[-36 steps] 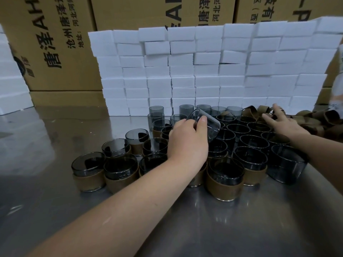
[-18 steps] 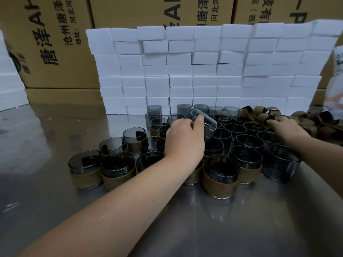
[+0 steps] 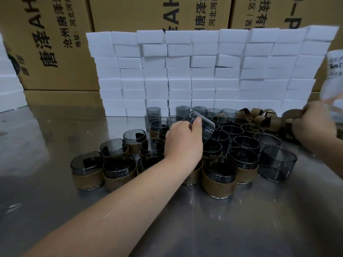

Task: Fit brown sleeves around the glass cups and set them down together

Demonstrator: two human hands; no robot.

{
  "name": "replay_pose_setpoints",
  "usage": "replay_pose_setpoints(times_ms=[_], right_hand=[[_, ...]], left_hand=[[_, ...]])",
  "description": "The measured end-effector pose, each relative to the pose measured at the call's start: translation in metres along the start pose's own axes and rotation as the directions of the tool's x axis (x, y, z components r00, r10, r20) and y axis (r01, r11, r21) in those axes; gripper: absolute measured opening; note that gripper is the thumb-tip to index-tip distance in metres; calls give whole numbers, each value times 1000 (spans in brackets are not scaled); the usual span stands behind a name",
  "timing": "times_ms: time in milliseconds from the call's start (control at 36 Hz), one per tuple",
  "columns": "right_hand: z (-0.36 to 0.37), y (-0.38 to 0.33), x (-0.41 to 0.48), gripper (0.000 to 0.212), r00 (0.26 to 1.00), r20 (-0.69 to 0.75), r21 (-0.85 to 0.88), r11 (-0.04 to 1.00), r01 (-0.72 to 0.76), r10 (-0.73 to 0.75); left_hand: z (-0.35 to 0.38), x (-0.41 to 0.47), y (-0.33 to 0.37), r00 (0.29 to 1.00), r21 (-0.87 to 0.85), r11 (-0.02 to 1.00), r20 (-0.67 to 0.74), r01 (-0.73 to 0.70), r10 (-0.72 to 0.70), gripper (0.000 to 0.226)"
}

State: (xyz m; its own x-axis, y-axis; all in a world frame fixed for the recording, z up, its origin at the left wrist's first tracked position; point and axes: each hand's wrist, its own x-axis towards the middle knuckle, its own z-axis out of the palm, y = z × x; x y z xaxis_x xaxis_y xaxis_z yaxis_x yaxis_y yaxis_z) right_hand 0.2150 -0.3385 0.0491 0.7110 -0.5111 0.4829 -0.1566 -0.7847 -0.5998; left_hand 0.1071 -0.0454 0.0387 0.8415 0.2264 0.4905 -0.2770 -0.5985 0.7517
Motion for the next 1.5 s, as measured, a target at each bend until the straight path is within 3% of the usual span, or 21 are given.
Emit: replay_pose_setpoints(times_ms=[83,167,278,389,472,583,695,778,833,1000,1083,1222,1306,1445,1500], right_hand=[[-8,-4,14,42,988,-93,228,968,-102,126],[-21,-25,11,49,980,-144,407,911,-69,139],[-52,-66,-46,42,971,-240,583,796,162,-21],[-79,-109,-121,47,962,-71,817,538,207,-263],[-84,-122,-150,55,898,62,854,488,177,-435],[-79,-130,-161,45,842,188,890,450,71,-505],[-69,-128,-165,53,819,250,859,509,60,-517],[-62,-125,-170,62,807,281,860,510,28,-519],[-60,-124,-174,67,784,300,866,500,15,-544],[-54,-122,-179,66,756,357,920,347,-183,-548],[-56,-123,-183,64,745,408,904,346,-250,-528],[-57,-130,-185,50,763,443,896,220,-385,-470],[-59,-132,-188,52,742,439,897,207,-390,-507],[-58,-131,-186,54,751,465,884,205,-420,-468],[-57,-131,-185,55,775,473,881,212,-423,-420]], left_hand=[[0,0,0,1000,-6,1000,-8,-2,2,50],[0,0,0,1000,-15,1000,-17,7,-7,49],[-1,0,2,999,-58,998,-32,20,-22,47],[-2,0,4,1000,-88,996,-22,21,-23,48],[-4,-2,5,999,-163,986,-21,33,-37,49],[-6,-2,8,994,-263,964,-93,33,-59,44],[-8,1,12,976,-488,871,-158,55,-150,37],[-9,4,20,970,-644,762,-132,72,-204,40],[-10,3,24,977,-688,722,-101,70,-190,39],[-12,-5,30,990,-745,665,-53,50,-133,37],[-12,-5,29,989,-769,637,-43,58,-143,38],[-11,-8,33,985,-729,683,-84,43,-152,36],[-11,-9,34,982,-686,727,-126,18,-143,28],[-18,-5,33,948,-338,934,-319,-117,4,20],[-19,-7,34,940,-248,954,-334,-167,77,25]])
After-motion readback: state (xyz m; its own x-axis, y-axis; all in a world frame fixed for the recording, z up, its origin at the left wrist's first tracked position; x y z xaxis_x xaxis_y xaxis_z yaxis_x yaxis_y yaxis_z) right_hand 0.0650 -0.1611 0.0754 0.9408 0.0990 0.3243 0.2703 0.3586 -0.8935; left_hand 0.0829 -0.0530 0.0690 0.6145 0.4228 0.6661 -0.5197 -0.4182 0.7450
